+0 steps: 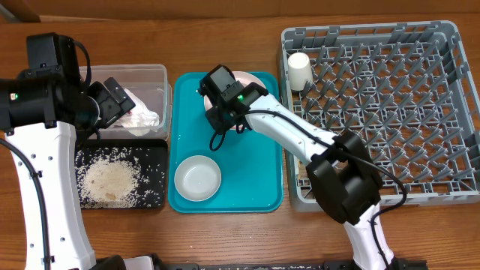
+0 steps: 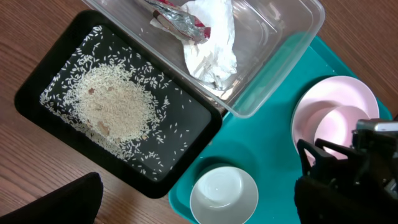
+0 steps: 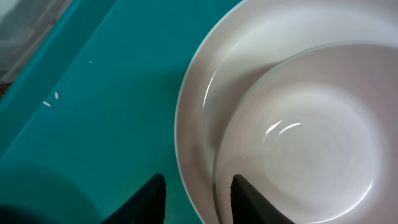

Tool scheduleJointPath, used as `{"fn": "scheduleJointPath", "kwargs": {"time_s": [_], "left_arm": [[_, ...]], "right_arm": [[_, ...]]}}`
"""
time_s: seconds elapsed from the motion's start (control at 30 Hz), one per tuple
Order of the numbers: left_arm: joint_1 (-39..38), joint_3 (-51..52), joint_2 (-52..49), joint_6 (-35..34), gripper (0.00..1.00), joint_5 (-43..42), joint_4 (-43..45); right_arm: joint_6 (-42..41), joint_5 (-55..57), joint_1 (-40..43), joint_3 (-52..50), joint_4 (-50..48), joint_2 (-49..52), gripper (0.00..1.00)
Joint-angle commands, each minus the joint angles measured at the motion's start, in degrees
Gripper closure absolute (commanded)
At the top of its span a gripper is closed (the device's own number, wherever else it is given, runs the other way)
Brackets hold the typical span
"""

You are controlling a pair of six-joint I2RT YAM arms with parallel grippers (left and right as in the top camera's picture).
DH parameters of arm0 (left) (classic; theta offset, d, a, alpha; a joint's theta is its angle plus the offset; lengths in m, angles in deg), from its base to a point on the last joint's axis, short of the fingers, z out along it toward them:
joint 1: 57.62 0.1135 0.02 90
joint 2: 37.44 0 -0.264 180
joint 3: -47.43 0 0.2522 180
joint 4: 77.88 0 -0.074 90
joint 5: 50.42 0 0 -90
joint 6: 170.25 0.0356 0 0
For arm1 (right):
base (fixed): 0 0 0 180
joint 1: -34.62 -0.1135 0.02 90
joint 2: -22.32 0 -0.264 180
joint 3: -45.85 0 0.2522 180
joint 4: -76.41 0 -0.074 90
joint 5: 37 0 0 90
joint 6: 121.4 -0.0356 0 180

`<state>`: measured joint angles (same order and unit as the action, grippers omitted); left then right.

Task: Sort waste into correct bins and load items into the dishwasher
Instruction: 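Lower the right gripper and grasp the pink bowl on the plate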

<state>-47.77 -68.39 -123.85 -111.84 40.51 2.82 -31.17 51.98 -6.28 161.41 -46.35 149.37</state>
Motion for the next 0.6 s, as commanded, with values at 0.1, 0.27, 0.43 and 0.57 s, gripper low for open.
{"fn": "scheduleJointPath", "kwargs": {"time_s": [0.1,0.27,0.43,0.57], "left_arm": [[0.3,-0.9,-0.2,-0.1,0.0,0.5,0.1],[0.3,-0.9,-0.2,-0.1,0.0,0.5,0.1],[0.3,-0.9,-0.2,-0.2,0.0,0.6,0.1],[0.3,-0.9,-0.2,-0.2,0.0,0.5,0.1]], "right_arm": [[0.6,0.6,0.1,-0.3,-0.1,1.2,0.74],[0.6,1.1,0.1,0.2,-0.1,1.2,0.85],[0.6,1.8,0.1,2.6,0.6,-0.1,0.96],[0.6,1.8,0.1,3.9,1.9,-3.2,0.96]]}}
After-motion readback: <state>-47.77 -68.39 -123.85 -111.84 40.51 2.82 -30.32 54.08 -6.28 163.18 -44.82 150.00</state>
